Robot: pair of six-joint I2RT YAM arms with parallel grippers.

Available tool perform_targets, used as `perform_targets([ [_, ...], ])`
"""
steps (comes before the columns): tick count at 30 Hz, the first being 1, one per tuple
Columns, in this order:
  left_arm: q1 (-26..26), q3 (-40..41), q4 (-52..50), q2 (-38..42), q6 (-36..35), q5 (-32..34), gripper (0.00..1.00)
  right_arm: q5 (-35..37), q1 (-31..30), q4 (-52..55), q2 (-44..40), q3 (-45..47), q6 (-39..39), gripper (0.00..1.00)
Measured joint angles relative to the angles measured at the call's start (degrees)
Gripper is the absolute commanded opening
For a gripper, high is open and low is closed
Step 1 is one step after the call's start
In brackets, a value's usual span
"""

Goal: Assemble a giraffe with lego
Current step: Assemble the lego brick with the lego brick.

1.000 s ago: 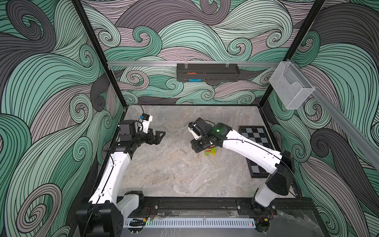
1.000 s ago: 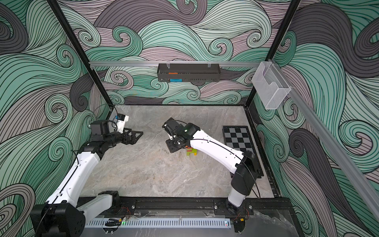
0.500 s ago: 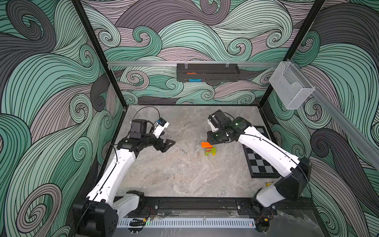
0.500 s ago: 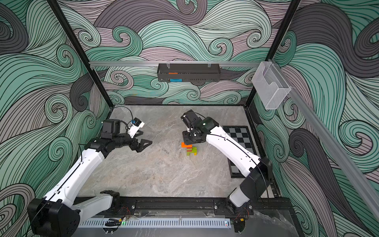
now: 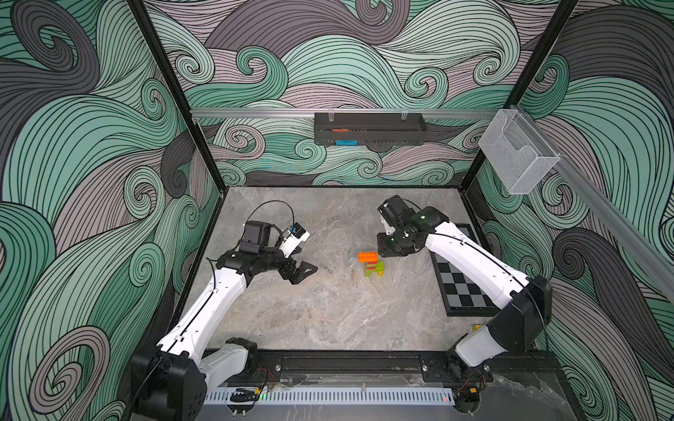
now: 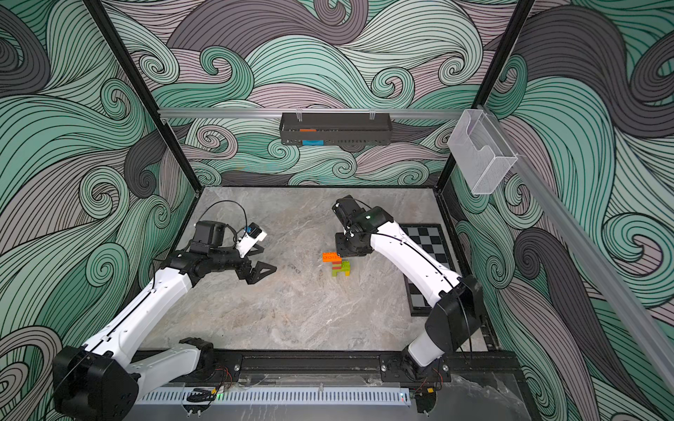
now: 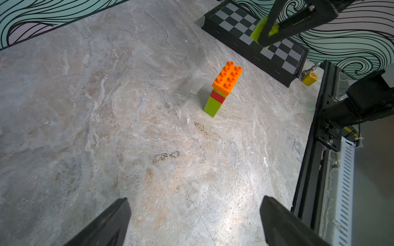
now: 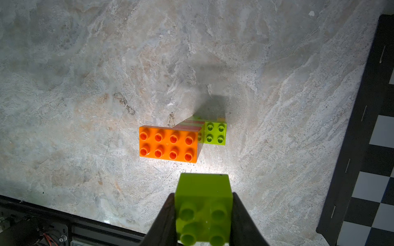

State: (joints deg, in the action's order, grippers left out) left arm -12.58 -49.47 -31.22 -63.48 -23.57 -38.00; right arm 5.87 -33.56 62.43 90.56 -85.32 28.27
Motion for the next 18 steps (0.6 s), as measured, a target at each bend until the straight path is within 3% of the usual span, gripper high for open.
perform_targets([
  [18, -2.4, 0.0, 0.5, 0.0, 0.0, 0.0, 0.99, -1.5, -0.6, 0.2, 9.9, -3.8, 3.0, 0.14],
])
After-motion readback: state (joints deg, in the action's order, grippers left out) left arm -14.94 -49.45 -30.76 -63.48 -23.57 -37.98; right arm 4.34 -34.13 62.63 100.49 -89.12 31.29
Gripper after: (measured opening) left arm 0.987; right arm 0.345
